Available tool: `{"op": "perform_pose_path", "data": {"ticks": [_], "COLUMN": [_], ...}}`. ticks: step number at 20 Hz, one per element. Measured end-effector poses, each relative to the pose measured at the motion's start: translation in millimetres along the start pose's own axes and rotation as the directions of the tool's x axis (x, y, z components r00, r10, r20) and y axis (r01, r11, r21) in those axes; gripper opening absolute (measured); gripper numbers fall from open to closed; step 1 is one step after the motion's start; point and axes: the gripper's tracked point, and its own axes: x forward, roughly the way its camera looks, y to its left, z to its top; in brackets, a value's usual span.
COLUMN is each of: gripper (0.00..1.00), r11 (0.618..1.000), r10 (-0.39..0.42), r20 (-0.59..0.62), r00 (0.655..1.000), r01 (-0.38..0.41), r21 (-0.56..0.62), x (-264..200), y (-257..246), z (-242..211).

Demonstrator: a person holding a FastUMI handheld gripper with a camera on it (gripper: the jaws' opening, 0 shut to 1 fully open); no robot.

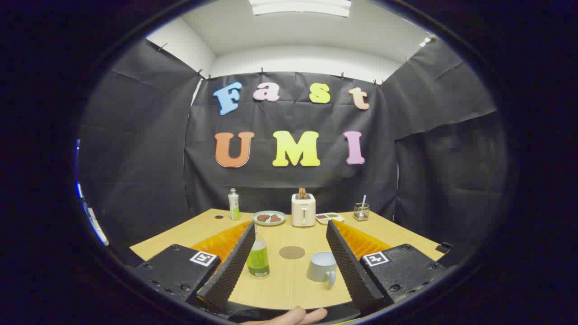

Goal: Take the bottle from table, then pour the juice into the cup, finally place the bottle on the coaster

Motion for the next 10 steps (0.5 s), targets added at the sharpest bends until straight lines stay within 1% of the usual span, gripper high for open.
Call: {"op": "perform_pose_path", "data": {"ticks": [3,4,7,10], "gripper": [1.0,1.0,1.0,1.0], "r11": [0.999,0.999,1.0,1.0], "r10": [0.037,0.037,-0.006,-0.03], "r20": [0.0,-0.002,0.01,0.016], "r00": [0.999,0.999,1.0,0.999], "r01": [-0.037,-0.037,0.006,0.03], "r21": [-0.003,-0.004,-0.002,0.005], "x": [-8.4,-11.5,-13.5,-10.9], "y": [6.3,5.4,-11.0,-20.3], "z": [5.7,9.3,20.6,23.9]}}
